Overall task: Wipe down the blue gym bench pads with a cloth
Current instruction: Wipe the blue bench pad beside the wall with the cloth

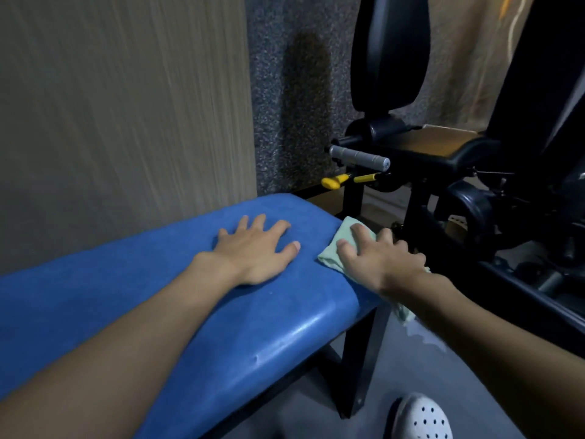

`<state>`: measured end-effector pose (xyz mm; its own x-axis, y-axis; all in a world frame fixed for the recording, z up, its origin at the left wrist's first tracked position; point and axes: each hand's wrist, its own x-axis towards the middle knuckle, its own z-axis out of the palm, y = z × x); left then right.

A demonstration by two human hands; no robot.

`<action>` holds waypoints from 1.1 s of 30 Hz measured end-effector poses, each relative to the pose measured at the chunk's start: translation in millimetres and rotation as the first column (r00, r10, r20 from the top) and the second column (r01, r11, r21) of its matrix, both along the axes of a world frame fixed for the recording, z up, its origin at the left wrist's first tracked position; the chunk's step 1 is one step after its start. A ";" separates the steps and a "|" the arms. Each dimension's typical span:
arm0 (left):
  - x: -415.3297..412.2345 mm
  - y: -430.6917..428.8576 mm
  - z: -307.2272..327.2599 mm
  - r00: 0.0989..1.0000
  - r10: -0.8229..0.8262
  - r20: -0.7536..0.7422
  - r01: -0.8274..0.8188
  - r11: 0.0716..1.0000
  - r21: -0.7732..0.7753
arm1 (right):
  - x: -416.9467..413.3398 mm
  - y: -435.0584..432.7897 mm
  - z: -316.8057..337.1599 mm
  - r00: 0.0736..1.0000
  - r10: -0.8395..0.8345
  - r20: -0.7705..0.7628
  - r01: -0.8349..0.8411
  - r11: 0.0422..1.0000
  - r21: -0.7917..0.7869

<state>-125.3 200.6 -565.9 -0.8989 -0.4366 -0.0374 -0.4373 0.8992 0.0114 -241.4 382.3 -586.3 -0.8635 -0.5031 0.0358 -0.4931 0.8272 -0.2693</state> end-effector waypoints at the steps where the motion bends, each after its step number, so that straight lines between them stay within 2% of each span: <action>1: -6.7 -3.5 -2.3 1.000 0.008 0.017 -0.007 1.000 -0.015 | -8.5 -8.4 2.7 1.000 0.016 0.024 -0.016 1.000 0.014; 6: -7.4 -15.5 4.6 0.999 -0.049 0.024 0.051 0.995 -0.080 | -37.1 -34.0 11.8 0.983 0.092 0.159 -0.098 0.995 0.029; 13: -16.3 -49.2 7.4 0.990 0.091 0.103 -0.090 0.996 -0.013 | -34.5 -29.7 12.6 0.976 0.159 0.152 -0.165 0.986 0.027; 21: -12.3 -55.5 4.7 0.997 0.061 0.041 -0.059 0.997 -0.042 | -61.5 -101.8 19.7 0.963 0.230 0.139 -0.240 0.969 0.057; 27: -18.8 -83.4 -1.1 0.979 0.205 0.014 -0.205 0.979 0.008 | -69.3 -107.8 15.6 0.955 0.283 0.092 -0.290 0.954 0.077; 33: -18.7 -98.9 -1.7 0.986 0.158 -0.050 -0.161 0.986 -0.042 | -95.8 -165.3 18.5 0.930 0.352 0.105 -0.360 0.931 0.064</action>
